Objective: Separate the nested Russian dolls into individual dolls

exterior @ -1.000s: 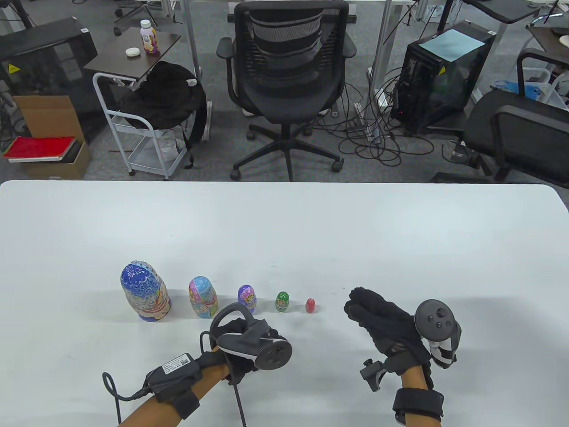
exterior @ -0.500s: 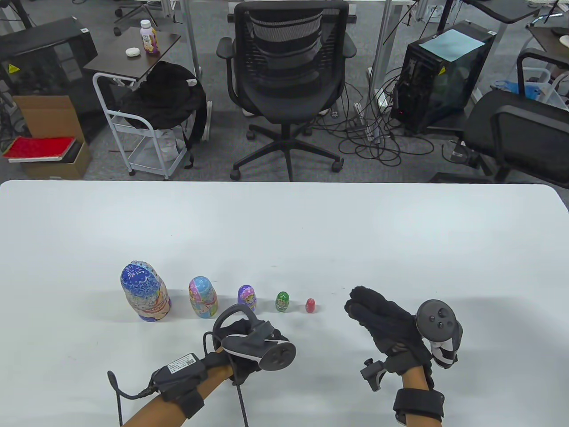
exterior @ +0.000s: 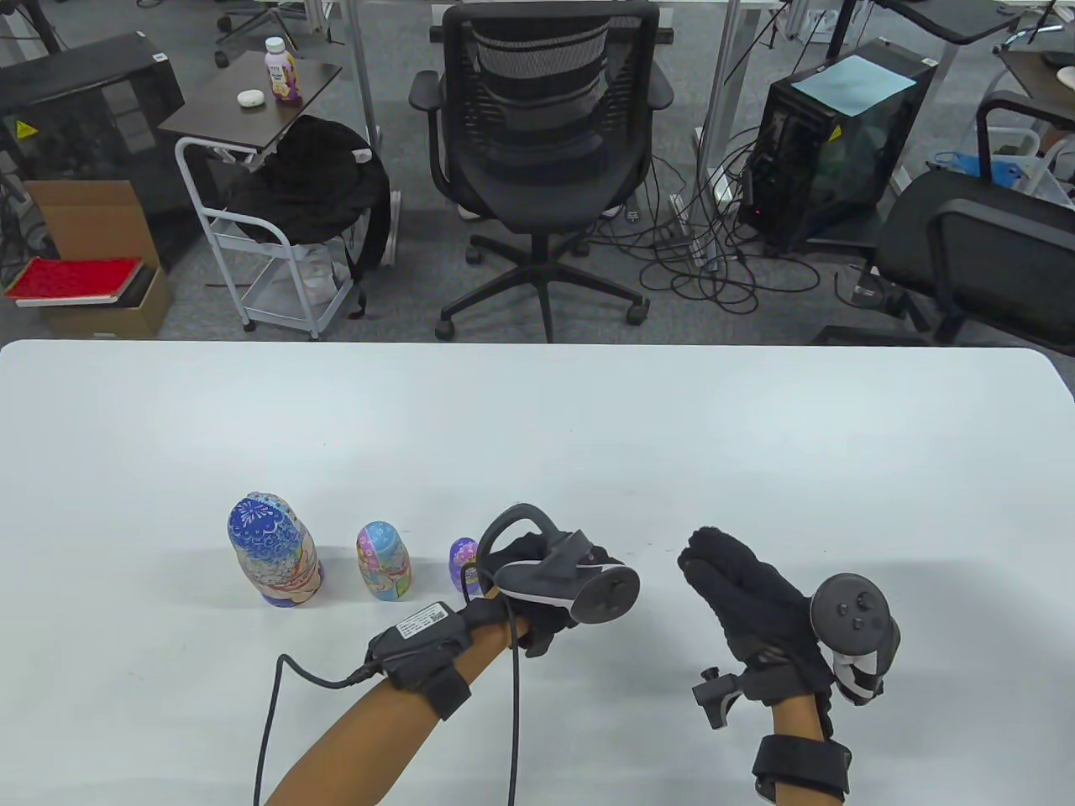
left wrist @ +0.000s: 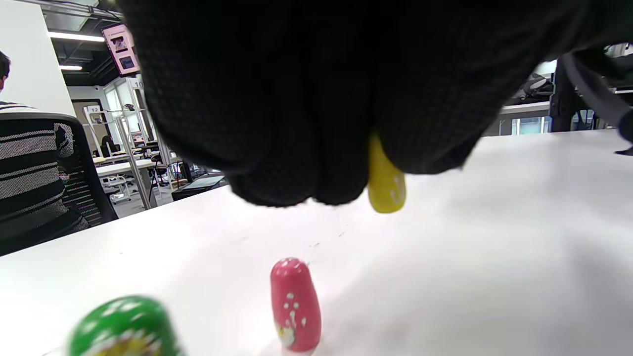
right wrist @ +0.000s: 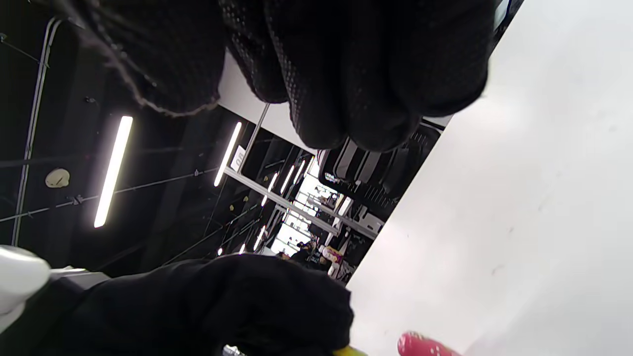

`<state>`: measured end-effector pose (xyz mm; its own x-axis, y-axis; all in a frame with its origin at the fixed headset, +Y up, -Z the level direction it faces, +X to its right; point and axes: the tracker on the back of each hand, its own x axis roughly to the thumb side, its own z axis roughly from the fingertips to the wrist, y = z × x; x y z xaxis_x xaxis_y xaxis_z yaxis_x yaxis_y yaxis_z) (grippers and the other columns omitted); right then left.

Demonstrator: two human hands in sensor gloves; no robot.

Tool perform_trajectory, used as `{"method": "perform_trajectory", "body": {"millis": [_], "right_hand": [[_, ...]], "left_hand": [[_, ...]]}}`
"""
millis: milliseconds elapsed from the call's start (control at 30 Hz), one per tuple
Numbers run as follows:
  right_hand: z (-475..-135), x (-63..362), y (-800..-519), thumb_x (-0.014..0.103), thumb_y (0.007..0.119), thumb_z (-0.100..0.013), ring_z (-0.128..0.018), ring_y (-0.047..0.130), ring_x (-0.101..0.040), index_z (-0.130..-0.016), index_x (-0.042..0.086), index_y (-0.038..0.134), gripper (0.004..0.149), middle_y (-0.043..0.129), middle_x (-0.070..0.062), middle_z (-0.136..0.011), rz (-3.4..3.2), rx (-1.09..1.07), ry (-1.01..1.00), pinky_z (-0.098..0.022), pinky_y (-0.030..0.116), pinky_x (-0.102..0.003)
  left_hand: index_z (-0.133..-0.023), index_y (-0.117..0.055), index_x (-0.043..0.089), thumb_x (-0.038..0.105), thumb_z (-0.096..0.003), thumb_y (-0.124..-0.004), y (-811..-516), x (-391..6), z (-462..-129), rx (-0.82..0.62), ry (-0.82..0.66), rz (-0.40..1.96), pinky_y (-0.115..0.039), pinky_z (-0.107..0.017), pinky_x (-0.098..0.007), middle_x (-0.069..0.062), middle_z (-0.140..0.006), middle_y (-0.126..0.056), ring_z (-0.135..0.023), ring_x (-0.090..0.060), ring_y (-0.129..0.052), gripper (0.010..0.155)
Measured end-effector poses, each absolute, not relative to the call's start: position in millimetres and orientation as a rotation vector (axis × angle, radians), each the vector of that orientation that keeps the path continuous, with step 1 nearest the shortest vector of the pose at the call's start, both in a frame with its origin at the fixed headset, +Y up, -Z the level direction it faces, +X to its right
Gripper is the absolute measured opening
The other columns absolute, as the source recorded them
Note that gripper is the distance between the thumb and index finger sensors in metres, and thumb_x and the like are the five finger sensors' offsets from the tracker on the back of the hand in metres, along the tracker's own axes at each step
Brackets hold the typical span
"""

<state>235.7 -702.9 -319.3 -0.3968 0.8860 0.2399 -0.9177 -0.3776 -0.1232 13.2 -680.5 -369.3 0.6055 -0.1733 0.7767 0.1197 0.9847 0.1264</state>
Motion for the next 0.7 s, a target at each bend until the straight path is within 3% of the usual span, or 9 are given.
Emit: {"method": "perform_trajectory", "body": {"millis": [333,700], "right_hand": [[-320,245,-703,0.043,0.083,-0.049,-0.070,0.095,-0.044,-0.097,0.005,0.076,0.062,0.095,-0.026,-0.082,1.922,0.125,-0.300,-0.051,0.082,-0.051],[-320,250,-704,0.044,0.083,-0.049,-0.069,0.096,-0.043,-0.097,0.005,0.076,0.062,0.096,-0.025,-0.081,1.887,0.107,-0.302,-0.051,0.082,-0.050]], "left_hand": [[-0.084,-0.087,0.030,0.042,-0.0473,-0.090,-707,47,-396,0.016,-0.911,-0.195,-0.094,-0.048,-0.031,0.004,-0.076,-0.102,-0.064,-0.017,-0.107,0.039],[-0.084,-0.087,0.030,0.042,-0.0475,-0.090,-725,57,-414,-0.035,-0.882,-0.246,-0.093,-0.049,-0.032,0.004,-0.077,-0.102,-0.065,-0.017,-0.107,0.039]]}}
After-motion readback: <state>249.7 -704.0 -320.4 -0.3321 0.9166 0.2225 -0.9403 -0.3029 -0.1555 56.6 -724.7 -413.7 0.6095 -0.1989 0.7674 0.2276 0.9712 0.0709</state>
